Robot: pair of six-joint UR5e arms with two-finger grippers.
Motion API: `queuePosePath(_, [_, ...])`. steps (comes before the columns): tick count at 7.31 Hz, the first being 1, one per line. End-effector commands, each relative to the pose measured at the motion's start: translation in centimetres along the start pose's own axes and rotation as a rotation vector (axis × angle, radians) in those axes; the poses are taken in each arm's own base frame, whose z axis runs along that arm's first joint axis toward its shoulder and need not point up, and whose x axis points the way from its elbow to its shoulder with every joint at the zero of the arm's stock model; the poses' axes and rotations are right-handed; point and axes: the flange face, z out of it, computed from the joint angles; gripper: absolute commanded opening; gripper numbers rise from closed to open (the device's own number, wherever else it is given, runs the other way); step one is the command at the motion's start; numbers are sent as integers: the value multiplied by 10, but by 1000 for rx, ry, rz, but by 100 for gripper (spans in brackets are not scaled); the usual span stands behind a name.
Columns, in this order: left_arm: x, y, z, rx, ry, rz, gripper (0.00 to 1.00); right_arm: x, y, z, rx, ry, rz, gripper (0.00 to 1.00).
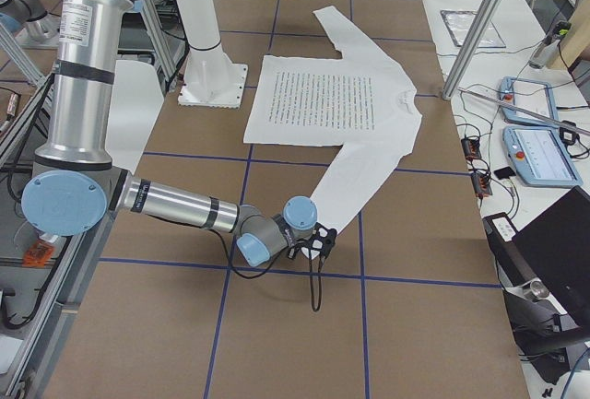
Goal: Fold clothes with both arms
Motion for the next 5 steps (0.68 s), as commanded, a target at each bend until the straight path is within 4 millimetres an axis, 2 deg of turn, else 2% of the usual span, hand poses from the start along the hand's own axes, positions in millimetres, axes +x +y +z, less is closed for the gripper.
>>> queuePosePath(1, [-2, 1, 2, -4, 0, -2, 99, -2, -1, -1, 6, -1, -4, 0])
queuePosePath(3, [-1, 0, 1, -3, 0, -1, 99, -17, -1, -12, 18, -26, -24, 0])
queuePosePath(5, [-1, 0, 1, -3, 3, -1, 99, -50, -4, -39, 52, -63, -46, 0])
